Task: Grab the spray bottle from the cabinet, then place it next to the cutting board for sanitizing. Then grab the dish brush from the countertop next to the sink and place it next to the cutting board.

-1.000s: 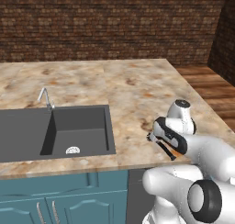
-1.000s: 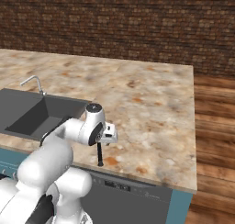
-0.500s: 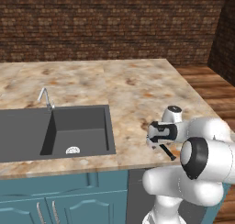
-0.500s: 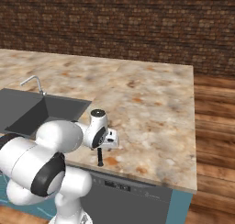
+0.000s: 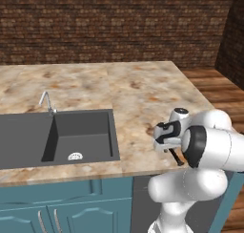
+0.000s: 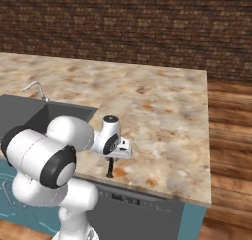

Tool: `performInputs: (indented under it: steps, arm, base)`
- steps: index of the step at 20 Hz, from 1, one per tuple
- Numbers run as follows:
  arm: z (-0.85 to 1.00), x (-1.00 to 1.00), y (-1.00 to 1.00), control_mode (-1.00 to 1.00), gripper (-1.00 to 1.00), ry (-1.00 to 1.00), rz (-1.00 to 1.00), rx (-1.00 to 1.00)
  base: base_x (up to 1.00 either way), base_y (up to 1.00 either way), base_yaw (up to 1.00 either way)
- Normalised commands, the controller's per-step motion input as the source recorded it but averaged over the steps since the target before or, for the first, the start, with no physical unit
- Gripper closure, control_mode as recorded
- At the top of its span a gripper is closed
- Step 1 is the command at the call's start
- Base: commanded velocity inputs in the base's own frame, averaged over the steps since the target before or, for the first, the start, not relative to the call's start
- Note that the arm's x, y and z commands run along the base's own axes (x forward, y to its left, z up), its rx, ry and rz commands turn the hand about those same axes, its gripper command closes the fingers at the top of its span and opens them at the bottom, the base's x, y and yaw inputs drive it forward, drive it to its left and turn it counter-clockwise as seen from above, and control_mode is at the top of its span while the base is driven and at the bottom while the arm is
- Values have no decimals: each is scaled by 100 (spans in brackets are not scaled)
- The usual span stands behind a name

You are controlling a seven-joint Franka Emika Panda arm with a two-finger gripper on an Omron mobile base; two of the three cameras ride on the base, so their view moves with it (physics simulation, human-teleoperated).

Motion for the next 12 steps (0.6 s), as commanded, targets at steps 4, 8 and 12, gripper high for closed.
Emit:
performInputs:
  steps: [4, 8, 12]
  arm:
    - [-1, -2, 0, -100, 100, 0, 2, 0]
    - [46, -47, 0, -100, 100, -20, 2, 0]
    - [100, -67, -3, -100, 100, -43, 6, 0]
  base:
    - [0, 0, 0]
    - [0, 0, 0]
    - [0, 0, 0]
